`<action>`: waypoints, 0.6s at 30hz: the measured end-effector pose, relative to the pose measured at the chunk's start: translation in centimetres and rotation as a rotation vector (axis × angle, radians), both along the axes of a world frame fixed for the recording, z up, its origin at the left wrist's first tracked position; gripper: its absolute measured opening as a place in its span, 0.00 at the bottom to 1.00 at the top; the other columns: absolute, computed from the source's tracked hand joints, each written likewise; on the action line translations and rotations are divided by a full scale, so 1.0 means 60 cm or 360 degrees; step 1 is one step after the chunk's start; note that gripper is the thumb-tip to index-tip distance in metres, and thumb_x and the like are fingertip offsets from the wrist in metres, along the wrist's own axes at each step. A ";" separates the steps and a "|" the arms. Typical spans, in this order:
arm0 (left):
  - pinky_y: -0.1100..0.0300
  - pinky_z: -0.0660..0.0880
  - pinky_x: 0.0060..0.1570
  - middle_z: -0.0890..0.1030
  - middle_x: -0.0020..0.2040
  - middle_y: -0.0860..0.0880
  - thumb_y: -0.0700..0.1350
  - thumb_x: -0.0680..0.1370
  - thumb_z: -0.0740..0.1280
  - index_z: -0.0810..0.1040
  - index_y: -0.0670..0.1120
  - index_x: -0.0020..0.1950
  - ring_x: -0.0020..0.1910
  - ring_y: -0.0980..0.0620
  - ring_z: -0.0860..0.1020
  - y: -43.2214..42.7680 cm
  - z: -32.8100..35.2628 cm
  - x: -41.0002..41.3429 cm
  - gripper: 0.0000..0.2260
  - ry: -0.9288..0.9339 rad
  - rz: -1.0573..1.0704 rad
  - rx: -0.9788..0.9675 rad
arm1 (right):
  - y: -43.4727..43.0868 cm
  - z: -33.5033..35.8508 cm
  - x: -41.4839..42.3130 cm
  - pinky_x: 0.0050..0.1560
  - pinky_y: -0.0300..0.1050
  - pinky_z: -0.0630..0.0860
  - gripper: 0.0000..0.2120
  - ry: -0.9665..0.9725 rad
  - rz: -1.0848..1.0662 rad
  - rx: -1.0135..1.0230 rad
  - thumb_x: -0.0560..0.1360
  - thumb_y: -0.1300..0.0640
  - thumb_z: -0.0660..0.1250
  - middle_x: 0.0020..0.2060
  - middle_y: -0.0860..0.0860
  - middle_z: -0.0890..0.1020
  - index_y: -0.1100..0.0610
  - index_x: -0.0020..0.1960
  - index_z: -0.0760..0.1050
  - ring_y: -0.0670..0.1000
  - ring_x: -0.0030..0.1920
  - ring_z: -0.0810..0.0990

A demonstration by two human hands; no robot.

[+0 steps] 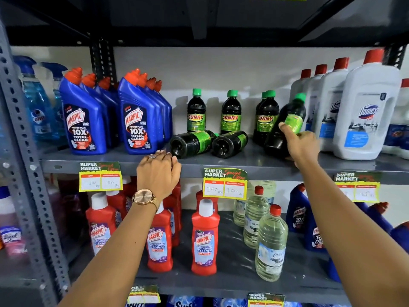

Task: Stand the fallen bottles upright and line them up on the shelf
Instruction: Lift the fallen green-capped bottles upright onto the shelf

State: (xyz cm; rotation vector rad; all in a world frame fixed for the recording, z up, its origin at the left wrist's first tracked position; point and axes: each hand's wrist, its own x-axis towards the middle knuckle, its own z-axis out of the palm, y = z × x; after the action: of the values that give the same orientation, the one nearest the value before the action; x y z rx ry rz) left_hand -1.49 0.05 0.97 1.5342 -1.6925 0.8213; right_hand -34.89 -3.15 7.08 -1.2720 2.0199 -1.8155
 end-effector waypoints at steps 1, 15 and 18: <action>0.56 0.74 0.36 0.84 0.37 0.44 0.47 0.77 0.54 0.81 0.42 0.37 0.35 0.43 0.81 -0.001 0.000 0.001 0.18 -0.0033 0.0013 0.0022 | 0.001 0.000 -0.001 0.51 0.53 0.73 0.37 0.0034 0.0011 -0.0046 0.61 0.24 0.61 0.44 0.63 0.81 0.60 0.40 0.74 0.62 0.50 0.80; 0.52 0.75 0.48 0.85 0.45 0.43 0.50 0.80 0.50 0.82 0.41 0.46 0.44 0.43 0.82 -0.001 -0.007 0.001 0.23 -0.0070 0.0027 0.0099 | -0.008 0.030 0.033 0.59 0.50 0.74 0.37 0.0003 0.0299 0.0135 0.66 0.49 0.77 0.63 0.59 0.76 0.63 0.66 0.65 0.59 0.62 0.76; 0.53 0.75 0.49 0.85 0.45 0.44 0.50 0.79 0.51 0.82 0.41 0.46 0.46 0.44 0.82 -0.004 -0.008 0.002 0.22 -0.0056 0.0006 0.0052 | -0.020 0.020 0.040 0.47 0.41 0.72 0.31 -0.0113 0.0378 0.0028 0.67 0.55 0.76 0.57 0.57 0.79 0.62 0.65 0.69 0.56 0.52 0.77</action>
State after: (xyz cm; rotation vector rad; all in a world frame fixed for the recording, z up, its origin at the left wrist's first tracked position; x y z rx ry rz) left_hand -1.37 -0.18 0.50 1.5535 -1.7368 0.8305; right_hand -32.51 -4.37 8.26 -1.3566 1.7601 -1.7045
